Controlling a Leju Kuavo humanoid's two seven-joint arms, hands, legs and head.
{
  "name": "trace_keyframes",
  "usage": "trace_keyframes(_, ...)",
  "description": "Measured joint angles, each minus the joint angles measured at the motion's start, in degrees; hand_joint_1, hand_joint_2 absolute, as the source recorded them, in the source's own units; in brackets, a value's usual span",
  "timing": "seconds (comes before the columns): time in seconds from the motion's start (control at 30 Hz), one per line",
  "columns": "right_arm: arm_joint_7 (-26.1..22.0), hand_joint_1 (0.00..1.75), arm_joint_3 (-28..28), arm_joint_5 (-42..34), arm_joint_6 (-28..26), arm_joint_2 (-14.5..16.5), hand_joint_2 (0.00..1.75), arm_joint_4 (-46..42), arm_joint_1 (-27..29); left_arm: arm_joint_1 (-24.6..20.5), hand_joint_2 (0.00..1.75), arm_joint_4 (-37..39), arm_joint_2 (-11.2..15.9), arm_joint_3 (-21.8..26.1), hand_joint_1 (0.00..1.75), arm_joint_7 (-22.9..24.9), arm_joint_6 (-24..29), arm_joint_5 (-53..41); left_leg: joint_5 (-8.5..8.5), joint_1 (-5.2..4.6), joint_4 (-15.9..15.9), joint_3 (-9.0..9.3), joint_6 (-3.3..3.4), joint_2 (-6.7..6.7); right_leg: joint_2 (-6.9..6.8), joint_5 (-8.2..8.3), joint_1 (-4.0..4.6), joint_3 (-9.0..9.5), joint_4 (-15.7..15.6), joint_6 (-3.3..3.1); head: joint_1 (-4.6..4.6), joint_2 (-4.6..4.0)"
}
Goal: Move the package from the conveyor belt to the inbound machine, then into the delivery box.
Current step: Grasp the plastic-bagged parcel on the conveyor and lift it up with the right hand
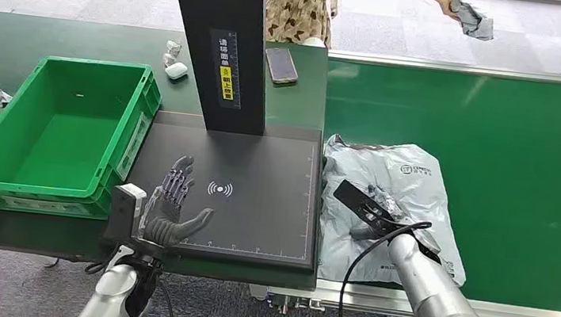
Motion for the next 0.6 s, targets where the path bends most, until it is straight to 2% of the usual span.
trace_keyframes(0.03, 0.24, 1.5, 0.27, 0.3, 0.32, -0.02, 1.75, 0.27, -0.15, 0.0, 1.75, 0.04, 0.06, -0.09, 0.0, 0.0, 0.08, 0.13, 0.0, 0.0, 0.0, 0.0, 0.0, 0.0, 0.0, 0.0, 0.0, 0.0, 0.0, 0.0, 0.0, 0.0)
trace_keyframes(0.17, 1.26, 1.75, 1.76, 1.75, 1.09, -0.12, 1.75, 1.64, -0.89, 0.0, 1.75, 0.17, 0.43, -0.59, 0.0, 0.01, 0.68, 0.67, 0.0, 0.0, 0.0, 0.0, 0.02, -0.01, 0.0, -0.02, -0.01, 0.02, -0.01, 0.04, 0.0, 0.0)
trace_keyframes(0.4, 2.38, 1.75, 3.15, 3.35, 0.43, -0.14, 1.75, 2.55, -2.01, 0.27, 1.75, 0.17, 1.03, -1.0, 0.0, 0.19, 1.63, 1.15, 0.0, -0.01, 0.01, 0.03, 0.02, -0.07, -0.05, -0.03, -0.01, 0.12, -0.02, 0.06, -0.01, 0.0)
trace_keyframes(0.6, 2.05, 1.75, 3.33, 3.47, -3.61, 0.01, 1.75, 2.59, -1.96, 1.07, 1.75, 0.08, 1.34, -1.03, 0.0, 0.46, 1.92, 1.29, 0.0, -0.01, 0.01, 0.03, 0.02, -0.12, -0.14, -0.03, -0.01, 0.13, -0.01, 0.06, -0.01, 0.0)
